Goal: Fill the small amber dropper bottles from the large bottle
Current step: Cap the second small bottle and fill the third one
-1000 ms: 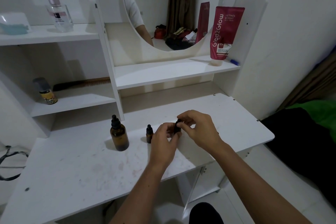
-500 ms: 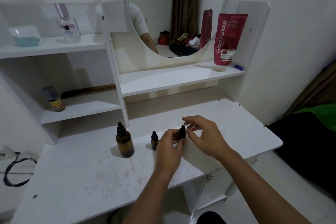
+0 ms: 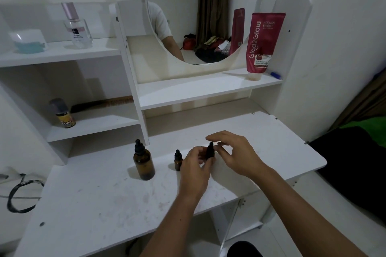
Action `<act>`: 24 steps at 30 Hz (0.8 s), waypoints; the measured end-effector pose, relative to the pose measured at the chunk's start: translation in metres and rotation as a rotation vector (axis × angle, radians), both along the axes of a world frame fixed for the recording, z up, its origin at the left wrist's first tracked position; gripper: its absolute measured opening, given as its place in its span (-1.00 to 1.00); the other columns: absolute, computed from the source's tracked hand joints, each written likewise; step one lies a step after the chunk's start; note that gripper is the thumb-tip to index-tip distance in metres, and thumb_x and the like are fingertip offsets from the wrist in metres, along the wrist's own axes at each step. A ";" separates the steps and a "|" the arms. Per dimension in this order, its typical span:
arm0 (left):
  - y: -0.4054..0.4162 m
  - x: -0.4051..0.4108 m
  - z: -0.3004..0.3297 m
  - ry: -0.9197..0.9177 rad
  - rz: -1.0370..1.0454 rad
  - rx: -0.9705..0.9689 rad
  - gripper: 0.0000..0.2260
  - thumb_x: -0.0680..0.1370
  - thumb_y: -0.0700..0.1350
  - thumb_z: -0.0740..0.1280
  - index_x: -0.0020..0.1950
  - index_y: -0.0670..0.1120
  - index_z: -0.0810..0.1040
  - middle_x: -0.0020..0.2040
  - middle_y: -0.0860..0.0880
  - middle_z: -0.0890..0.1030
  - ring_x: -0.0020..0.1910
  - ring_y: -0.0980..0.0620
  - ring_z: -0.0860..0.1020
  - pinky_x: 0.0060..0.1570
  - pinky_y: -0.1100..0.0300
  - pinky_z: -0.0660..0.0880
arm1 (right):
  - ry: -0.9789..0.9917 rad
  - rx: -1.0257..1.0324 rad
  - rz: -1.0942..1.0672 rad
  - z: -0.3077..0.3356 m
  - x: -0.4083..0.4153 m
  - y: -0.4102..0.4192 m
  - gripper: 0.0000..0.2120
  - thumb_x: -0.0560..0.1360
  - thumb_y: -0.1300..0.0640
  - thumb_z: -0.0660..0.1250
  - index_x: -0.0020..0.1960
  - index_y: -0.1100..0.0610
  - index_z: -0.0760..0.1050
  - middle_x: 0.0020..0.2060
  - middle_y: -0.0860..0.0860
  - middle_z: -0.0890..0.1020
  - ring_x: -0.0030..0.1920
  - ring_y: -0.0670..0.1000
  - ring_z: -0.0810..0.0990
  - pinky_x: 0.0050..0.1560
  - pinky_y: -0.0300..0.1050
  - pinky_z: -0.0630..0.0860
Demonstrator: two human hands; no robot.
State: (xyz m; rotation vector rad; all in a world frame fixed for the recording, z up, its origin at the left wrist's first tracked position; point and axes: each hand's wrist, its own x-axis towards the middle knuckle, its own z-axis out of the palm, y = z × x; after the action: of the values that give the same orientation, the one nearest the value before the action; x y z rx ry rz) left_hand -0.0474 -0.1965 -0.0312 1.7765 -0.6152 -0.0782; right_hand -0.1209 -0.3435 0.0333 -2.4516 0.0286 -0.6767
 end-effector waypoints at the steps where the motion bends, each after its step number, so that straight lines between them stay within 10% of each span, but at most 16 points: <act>1: 0.000 0.000 0.000 0.003 0.001 0.009 -0.82 0.58 -0.08 0.46 0.14 0.14 0.58 0.03 0.24 0.65 0.05 0.27 0.59 0.04 0.43 0.51 | 0.019 -0.010 0.010 0.001 0.001 0.000 -0.68 0.61 0.34 0.41 0.29 0.07 0.69 0.13 -0.09 0.73 0.11 -0.20 0.66 0.23 -0.34 0.57; 16: 0.002 -0.007 0.007 -0.018 0.031 0.036 -0.83 0.59 -0.10 0.45 0.14 0.10 0.58 0.02 0.21 0.65 0.06 0.30 0.58 0.07 0.35 0.55 | -0.038 0.093 -0.123 -0.009 0.000 0.018 -0.72 0.57 0.29 0.49 0.24 0.07 0.69 0.02 -0.07 0.74 0.04 -0.12 0.72 0.18 -0.10 0.66; 24: 0.022 -0.028 0.014 0.030 0.039 0.101 -0.60 0.62 -0.08 0.42 0.45 -0.03 0.49 0.33 0.07 0.60 0.29 0.12 0.57 0.33 0.18 0.51 | -0.112 0.098 -0.169 0.005 -0.014 0.035 -0.69 0.59 0.21 0.49 0.33 0.06 0.65 0.18 -0.06 0.68 0.14 -0.06 0.65 0.24 -0.06 0.61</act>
State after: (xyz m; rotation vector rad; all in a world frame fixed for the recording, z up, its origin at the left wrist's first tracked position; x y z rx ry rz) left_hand -0.0753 -0.1749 -0.0169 1.8809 -0.5628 -0.1110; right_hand -0.1345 -0.3088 0.0385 -2.3310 0.2220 -0.8650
